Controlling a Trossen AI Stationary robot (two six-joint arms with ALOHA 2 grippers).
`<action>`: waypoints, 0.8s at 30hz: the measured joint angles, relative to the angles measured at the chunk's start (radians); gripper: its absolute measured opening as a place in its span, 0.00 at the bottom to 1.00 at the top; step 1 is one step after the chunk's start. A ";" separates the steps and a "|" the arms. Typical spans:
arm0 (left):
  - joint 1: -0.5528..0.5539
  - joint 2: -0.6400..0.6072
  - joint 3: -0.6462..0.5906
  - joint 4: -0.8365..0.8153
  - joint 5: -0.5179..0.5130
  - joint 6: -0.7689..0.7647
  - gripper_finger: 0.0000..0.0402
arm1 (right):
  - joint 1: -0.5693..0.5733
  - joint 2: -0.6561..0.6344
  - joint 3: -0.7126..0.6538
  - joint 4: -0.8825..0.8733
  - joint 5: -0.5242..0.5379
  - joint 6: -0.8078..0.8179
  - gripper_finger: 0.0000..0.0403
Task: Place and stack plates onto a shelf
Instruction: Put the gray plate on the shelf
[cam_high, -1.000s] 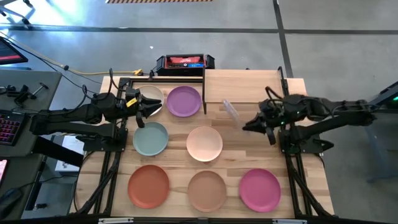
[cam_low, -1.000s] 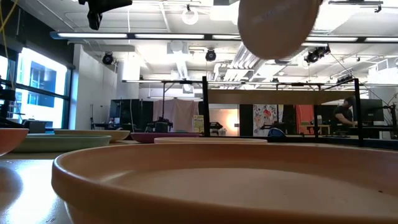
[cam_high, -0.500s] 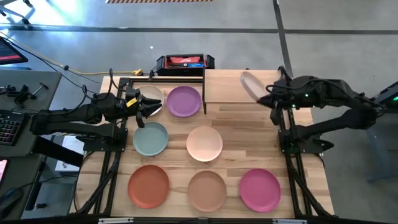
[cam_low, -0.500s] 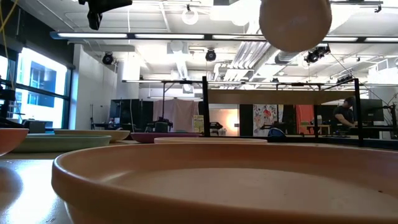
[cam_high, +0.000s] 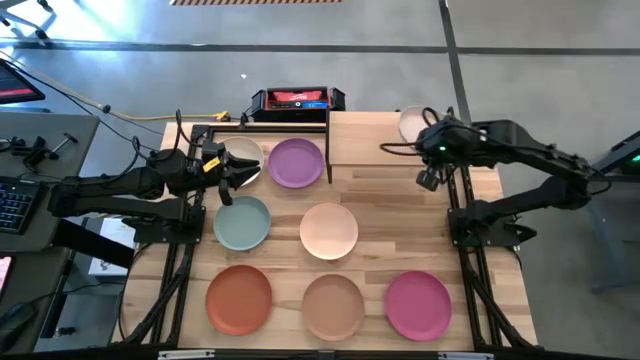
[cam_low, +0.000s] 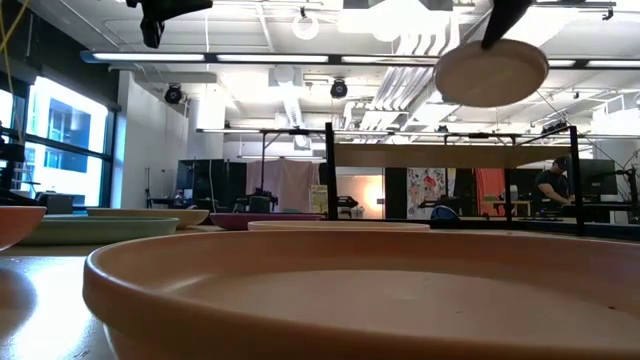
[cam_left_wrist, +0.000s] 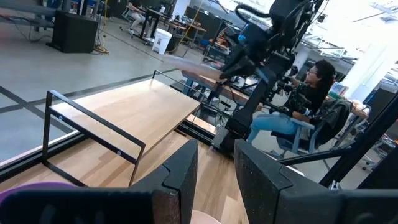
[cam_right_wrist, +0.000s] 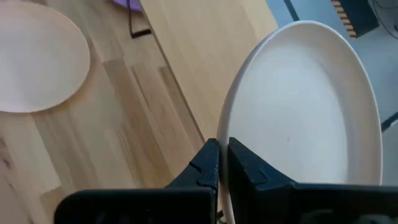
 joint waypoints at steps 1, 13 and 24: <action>0.000 0.000 0.000 0.000 0.000 0.000 0.24 | -0.004 0.014 0.000 0.000 0.000 -0.006 0.00; 0.000 0.000 0.000 0.000 0.000 0.005 0.24 | -0.005 0.104 -0.061 0.071 0.015 -0.005 0.00; 0.000 0.000 0.000 0.000 0.000 0.016 0.24 | -0.057 0.054 -0.211 0.182 0.032 0.003 0.00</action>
